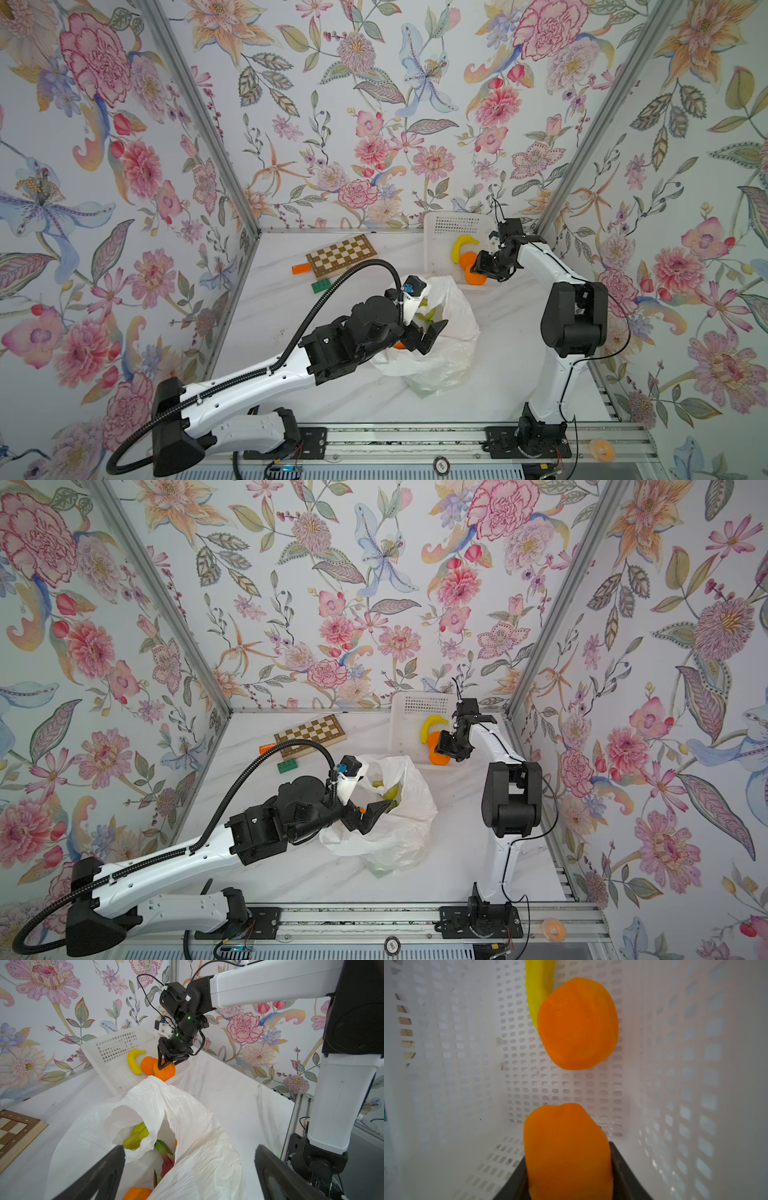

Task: Untie the knot of the plastic bag and take out the fruit
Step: 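Carry the orange with the right gripper into the basket and release, then move the right gripper back to the bag while the left reaches in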

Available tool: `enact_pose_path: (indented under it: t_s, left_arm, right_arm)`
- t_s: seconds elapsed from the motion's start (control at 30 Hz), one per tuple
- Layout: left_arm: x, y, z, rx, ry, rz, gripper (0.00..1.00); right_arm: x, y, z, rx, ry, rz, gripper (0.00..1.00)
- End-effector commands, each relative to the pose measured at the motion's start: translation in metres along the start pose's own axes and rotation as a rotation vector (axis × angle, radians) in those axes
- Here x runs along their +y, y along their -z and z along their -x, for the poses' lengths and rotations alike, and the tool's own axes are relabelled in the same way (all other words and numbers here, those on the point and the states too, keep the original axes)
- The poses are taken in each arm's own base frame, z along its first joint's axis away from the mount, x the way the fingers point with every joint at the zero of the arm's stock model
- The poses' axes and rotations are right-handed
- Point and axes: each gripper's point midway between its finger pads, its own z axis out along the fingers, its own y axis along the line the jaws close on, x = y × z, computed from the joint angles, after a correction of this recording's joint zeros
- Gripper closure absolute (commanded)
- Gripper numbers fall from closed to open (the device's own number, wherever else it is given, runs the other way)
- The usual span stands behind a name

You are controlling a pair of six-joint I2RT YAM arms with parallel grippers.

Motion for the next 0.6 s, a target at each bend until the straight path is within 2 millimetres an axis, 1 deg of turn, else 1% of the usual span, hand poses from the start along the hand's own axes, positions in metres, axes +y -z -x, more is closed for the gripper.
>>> enact_pose_path:
  t_s: [0.0,0.17,0.27,0.33,0.4,0.43,0.53,0.57]
  left_arm:
    - [0.000,0.002,0.006,-0.006,-0.024,0.025,0.01]
    - [0.000,0.001,0.002,0.003,-0.034,0.030,0.01]
    - [0.001,0.001,-0.002,0.009,-0.035,0.038,0.01]
    - [0.002,0.001,-0.004,0.010,-0.033,0.041,0.01]
    - [0.003,0.000,-0.007,0.014,-0.034,0.042,0.01]
    - [0.002,0.000,-0.008,0.017,-0.034,0.042,0.01]
    - [0.003,-0.002,-0.012,0.028,-0.029,0.049,0.01]
    - [0.003,-0.002,-0.013,0.030,-0.028,0.050,0.01]
  right_arm:
    - [-0.005,-0.011,-0.005,0.032,0.000,-0.029,0.63]
    - [-0.008,-0.029,-0.011,0.067,0.004,-0.053,0.61]
    - [-0.007,-0.034,-0.013,0.078,-0.004,-0.053,0.57]
    - [-0.004,-0.032,-0.014,0.075,0.002,-0.052,0.51]
    - [-0.001,-0.026,-0.011,0.058,0.009,-0.056,0.41]
    - [0.000,-0.021,-0.010,0.048,0.010,-0.057,0.39]
    - [0.006,0.000,-0.001,-0.005,0.017,-0.060,0.31]
    - [0.008,0.011,0.004,-0.030,0.020,-0.062,0.28]
